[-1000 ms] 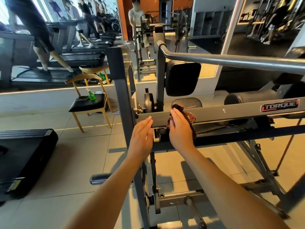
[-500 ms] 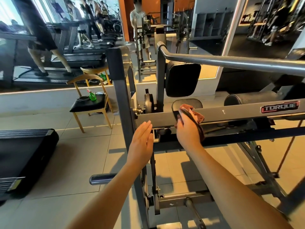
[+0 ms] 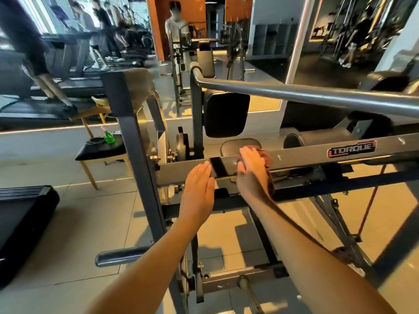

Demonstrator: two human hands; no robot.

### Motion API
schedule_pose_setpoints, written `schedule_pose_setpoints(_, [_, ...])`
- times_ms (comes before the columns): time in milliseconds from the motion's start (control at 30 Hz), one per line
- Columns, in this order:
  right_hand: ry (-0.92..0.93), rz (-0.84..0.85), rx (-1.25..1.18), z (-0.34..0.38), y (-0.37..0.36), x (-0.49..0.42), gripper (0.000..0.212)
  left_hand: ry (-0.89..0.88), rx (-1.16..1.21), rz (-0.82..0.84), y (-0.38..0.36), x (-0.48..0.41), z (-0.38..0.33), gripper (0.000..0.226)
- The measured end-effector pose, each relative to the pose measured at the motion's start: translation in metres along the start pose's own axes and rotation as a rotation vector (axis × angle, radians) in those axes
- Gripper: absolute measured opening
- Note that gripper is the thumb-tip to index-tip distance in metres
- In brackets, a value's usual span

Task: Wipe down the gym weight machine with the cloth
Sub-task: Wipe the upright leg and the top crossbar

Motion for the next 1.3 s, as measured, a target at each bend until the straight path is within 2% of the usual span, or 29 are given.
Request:
schedule_pose_setpoints(100, [0.460, 0.207, 0.100, 0.040, -0.019, 0.013, 0.052, -0.043, 0.067, -0.004, -0.013, -0.007, -0.026, 0.042])
schedule_pose_setpoints(133, [0.519, 0.271, 0.098, 0.038, -0.015, 0.012, 0.053, -0.074, 0.068, 0.005, -0.020, -0.010, -0.035, 0.040])
schedule_pose_setpoints(200, [0.476, 0.251, 0.088, 0.008, 0.003, -0.005, 0.049, -0.052, 0.086, -0.001, -0.030, -0.012, -0.041, 0.037])
schedule_pose_setpoints(300, [0.188, 0.030, 0.062, -0.040, 0.047, -0.026, 0.042, -0.031, 0.042, -0.013, -0.037, -0.007, -0.038, 0.044])
schedule_pose_setpoints(367, [0.129, -0.027, 0.133, -0.041, 0.046, -0.027, 0.040, -0.051, 0.030, -0.012, -0.039, -0.007, -0.032, 0.044])
schedule_pose_setpoints(433, [0.134, 0.057, 0.176, -0.023, 0.018, -0.026, 0.037, -0.057, 0.038, -0.005, -0.036, -0.010, -0.032, 0.043])
schedule_pose_setpoints(467, [0.171, 0.137, 0.125, -0.008, -0.003, -0.021, 0.040, -0.068, 0.021, -0.006, -0.032, -0.011, -0.032, 0.044])
schedule_pose_setpoints(500, [0.278, 0.181, 0.067, 0.009, -0.020, -0.014, 0.044, -0.100, -0.023, -0.015, -0.027, -0.011, -0.034, 0.046])
schedule_pose_setpoints(567, [0.453, 0.297, 0.042, 0.036, -0.038, 0.002, 0.039, -0.210, -0.197, -0.055, -0.015, -0.006, -0.037, 0.048])
schedule_pose_setpoints(667, [0.593, 0.300, 0.031, 0.041, -0.014, 0.009, 0.040, -0.229, -0.331, -0.051, -0.009, 0.003, -0.025, 0.048])
schedule_pose_setpoints(733, [0.566, 0.193, 0.135, 0.014, 0.005, -0.006, 0.040, -0.141, -0.262, -0.007, -0.011, 0.001, -0.011, 0.048])
schedule_pose_setpoints(800, [0.369, 0.081, 0.243, -0.017, 0.023, -0.023, 0.042, -0.111, -0.221, 0.023, -0.012, 0.000, -0.006, 0.050])
schedule_pose_setpoints(867, [0.229, 0.003, 0.243, -0.019, 0.022, -0.024, 0.046, -0.109, -0.211, 0.011, -0.011, -0.001, -0.008, 0.050])
schedule_pose_setpoints(967, [0.304, 0.061, 0.154, 0.021, -0.015, 0.003, 0.048, -0.075, -0.148, -0.013, -0.010, 0.000, -0.008, 0.051])
schedule_pose_setpoints(1033, [0.483, 0.147, 0.120, 0.042, -0.033, 0.022, 0.046, -0.078, -0.080, -0.024, -0.010, -0.001, -0.008, 0.050])
schedule_pose_setpoints(1133, [0.635, 0.200, 0.109, 0.027, -0.031, 0.027, 0.055, -0.097, -0.076, -0.023, -0.009, 0.000, -0.004, 0.048])
schedule_pose_setpoints(1200, [0.598, 0.143, 0.129, 0.004, -0.017, 0.020, 0.064, -0.109, -0.113, -0.018, -0.011, 0.001, -0.001, 0.047])
schedule_pose_setpoints(1300, [0.326, 0.017, 0.142, -0.015, -0.003, 0.012, 0.058, -0.106, -0.135, -0.015, -0.014, 0.002, 0.001, 0.048])
Point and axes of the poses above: each hand's wrist, its own x-axis away from the middle knuckle, its own y-axis out of the back of the hand, z = x × y, the point moved 8 cm from there along -x, towards the middle knuckle, and after that the axes turned 1 degree about -z, right-handed, at the moved point
